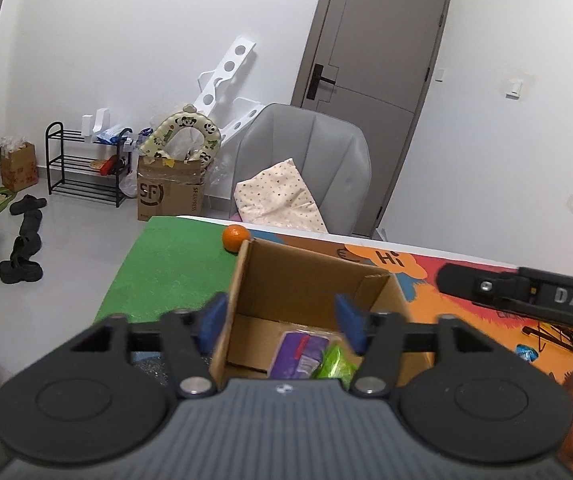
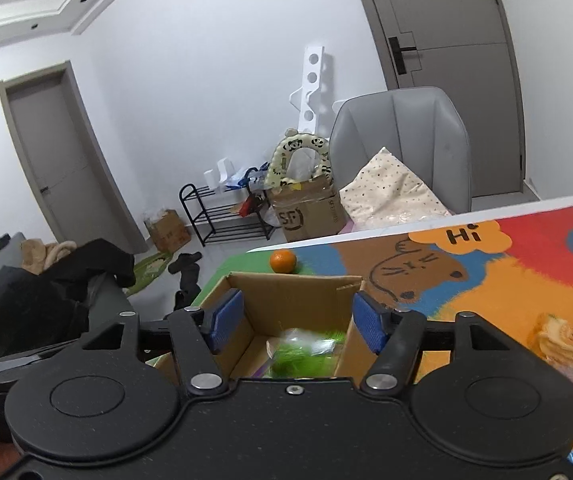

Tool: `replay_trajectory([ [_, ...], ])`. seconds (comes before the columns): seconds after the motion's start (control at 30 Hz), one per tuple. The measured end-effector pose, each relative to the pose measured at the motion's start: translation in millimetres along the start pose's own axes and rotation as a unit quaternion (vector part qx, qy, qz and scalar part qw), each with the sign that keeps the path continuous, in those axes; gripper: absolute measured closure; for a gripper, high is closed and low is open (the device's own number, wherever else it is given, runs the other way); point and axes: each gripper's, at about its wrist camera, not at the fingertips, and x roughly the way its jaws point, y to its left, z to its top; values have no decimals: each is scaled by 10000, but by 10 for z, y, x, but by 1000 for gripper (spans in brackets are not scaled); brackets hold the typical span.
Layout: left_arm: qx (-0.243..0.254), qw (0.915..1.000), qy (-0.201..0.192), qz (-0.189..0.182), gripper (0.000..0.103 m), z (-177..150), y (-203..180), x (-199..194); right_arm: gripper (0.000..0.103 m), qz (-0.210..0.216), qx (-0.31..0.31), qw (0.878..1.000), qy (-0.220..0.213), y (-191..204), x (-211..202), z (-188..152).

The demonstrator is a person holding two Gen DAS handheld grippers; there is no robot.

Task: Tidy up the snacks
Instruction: 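Lower both snacks into the box and open both grippers, then grasp the pink candy bag with the left gripper while the right grasps the red-and-white packet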

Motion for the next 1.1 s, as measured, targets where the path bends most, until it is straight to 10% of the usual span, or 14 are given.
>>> replay_trajectory([
  [0.13,40,9999,-88,-109,11,-55,-100,-51,29,-138,51,9999,-78,-100,-217,-75],
  [0.5,258,9993,-63,-249,5,-207,-510,-194,3,-624,410,9968,-291,-544,-791,-250],
  [1.1,603,9934,120,-967,4,-595,-1289,-289,0,-1262,771,9883,-368,-1302,-1569,-606],
])
